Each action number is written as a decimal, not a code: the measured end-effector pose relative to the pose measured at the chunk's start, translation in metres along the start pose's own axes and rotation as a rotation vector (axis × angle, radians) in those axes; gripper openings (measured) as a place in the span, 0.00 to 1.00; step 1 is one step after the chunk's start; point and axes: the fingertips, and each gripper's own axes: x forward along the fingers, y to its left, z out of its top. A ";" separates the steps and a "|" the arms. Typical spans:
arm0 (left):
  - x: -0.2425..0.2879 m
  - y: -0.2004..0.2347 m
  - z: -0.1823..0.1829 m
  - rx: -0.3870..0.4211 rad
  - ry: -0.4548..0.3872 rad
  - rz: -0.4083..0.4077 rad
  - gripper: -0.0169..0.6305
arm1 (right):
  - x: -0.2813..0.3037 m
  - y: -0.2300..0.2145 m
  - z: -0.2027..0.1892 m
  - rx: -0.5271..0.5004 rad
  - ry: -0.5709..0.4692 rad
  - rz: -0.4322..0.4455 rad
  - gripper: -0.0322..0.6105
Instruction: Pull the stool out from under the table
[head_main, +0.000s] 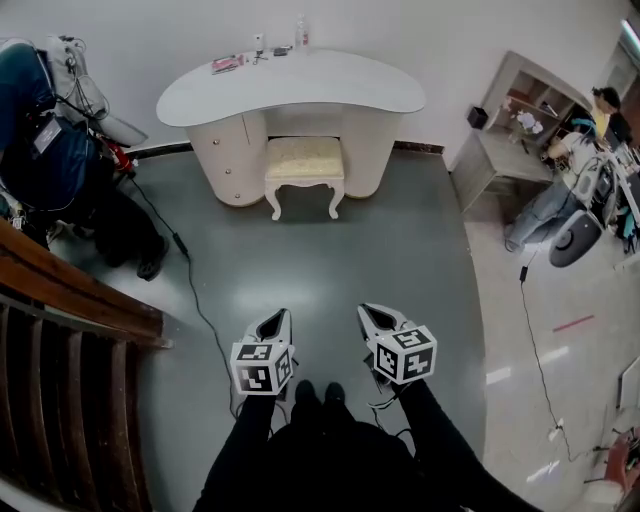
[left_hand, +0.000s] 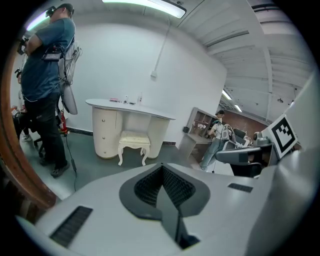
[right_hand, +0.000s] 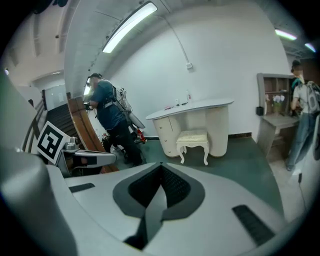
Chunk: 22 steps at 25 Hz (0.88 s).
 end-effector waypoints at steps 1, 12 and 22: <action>0.001 0.004 0.002 0.000 0.001 0.001 0.04 | 0.003 -0.002 0.000 0.010 0.002 -0.010 0.05; 0.007 0.041 0.027 0.008 -0.028 -0.016 0.04 | 0.021 -0.010 0.022 0.050 -0.004 -0.131 0.05; 0.028 0.065 0.032 -0.003 -0.010 0.003 0.04 | 0.037 -0.029 0.028 0.058 0.026 -0.176 0.05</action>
